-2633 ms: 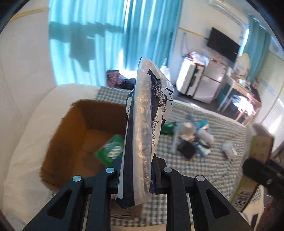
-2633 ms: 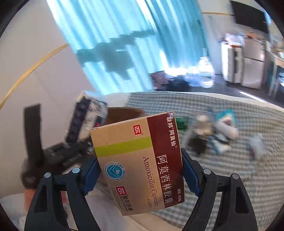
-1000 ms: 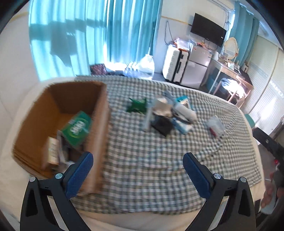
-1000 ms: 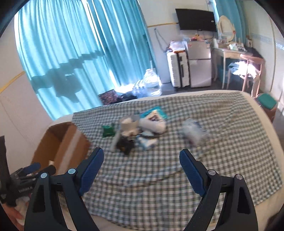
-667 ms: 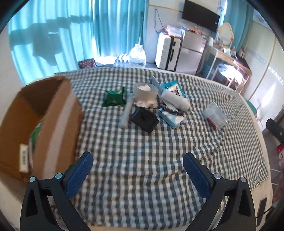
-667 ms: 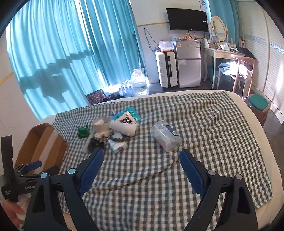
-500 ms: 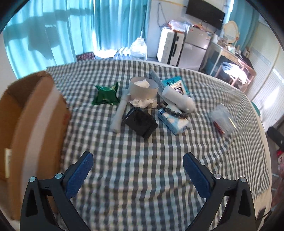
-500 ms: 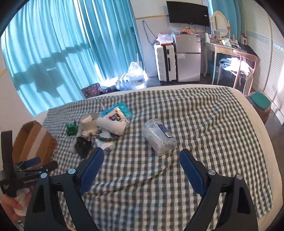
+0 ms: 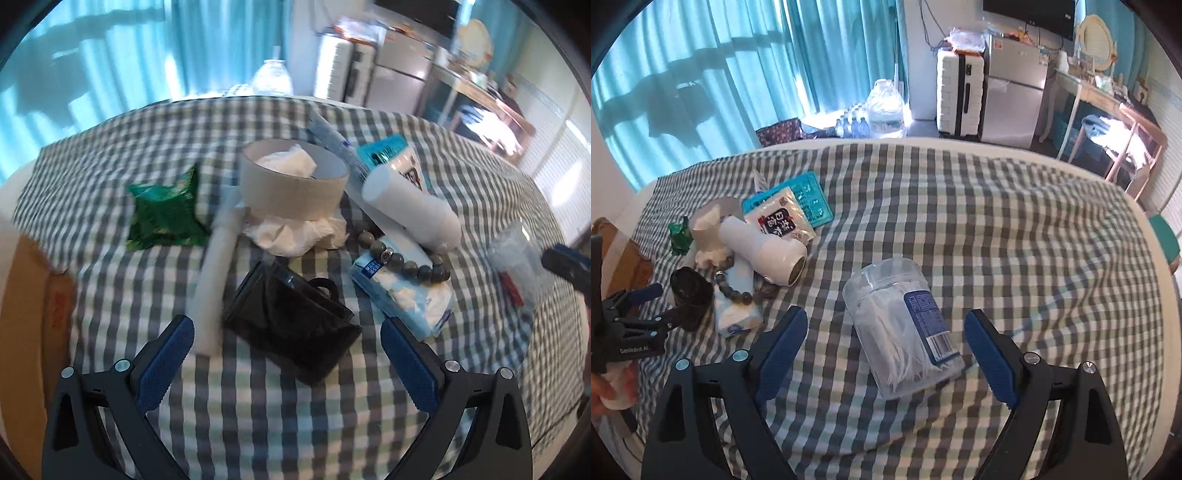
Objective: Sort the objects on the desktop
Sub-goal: 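Grasp the black cup with the left tool and lift it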
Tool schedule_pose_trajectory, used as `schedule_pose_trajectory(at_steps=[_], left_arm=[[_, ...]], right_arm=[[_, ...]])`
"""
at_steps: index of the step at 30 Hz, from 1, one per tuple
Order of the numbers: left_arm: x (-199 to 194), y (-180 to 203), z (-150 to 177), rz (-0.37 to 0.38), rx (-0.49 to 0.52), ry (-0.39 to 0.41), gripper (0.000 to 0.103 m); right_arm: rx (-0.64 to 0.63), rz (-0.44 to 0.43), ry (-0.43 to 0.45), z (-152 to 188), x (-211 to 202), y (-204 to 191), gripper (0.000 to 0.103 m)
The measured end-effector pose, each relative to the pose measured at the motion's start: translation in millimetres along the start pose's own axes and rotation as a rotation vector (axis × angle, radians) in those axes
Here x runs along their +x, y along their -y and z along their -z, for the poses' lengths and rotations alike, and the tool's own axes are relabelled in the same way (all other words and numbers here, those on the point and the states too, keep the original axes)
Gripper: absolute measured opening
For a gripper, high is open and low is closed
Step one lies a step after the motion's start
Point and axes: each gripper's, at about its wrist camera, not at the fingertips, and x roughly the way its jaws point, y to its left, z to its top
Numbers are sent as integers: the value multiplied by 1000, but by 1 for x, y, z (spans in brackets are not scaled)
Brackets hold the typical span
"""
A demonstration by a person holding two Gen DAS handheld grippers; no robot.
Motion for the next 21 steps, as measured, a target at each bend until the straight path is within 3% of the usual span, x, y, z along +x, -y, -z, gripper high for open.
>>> schedule_pose_trajectory(at_steps=[5, 7, 9, 10, 11, 14, 21], left_arm=[[13, 9, 3, 8, 125, -6, 103], [19, 11, 3, 14, 152, -15, 103], [21, 11, 4, 24, 161, -20, 100], [21, 12, 5, 24, 176, -14, 89], [20, 13, 6, 29, 195, -20, 85], [16, 20, 11, 14, 260, -36, 84], [-11, 26, 19, -71, 317, -167, 84]], right_arm=[[50, -6, -21, 4, 19, 4, 86], [72, 10, -29, 7, 21, 5, 80], [84, 31, -32, 8, 21, 4, 66], [93, 28, -41, 9, 21, 6, 63], [112, 14, -45, 11, 20, 9, 63], [168, -11, -43, 18, 14, 18, 62], [186, 0, -81, 37, -6, 10, 61]])
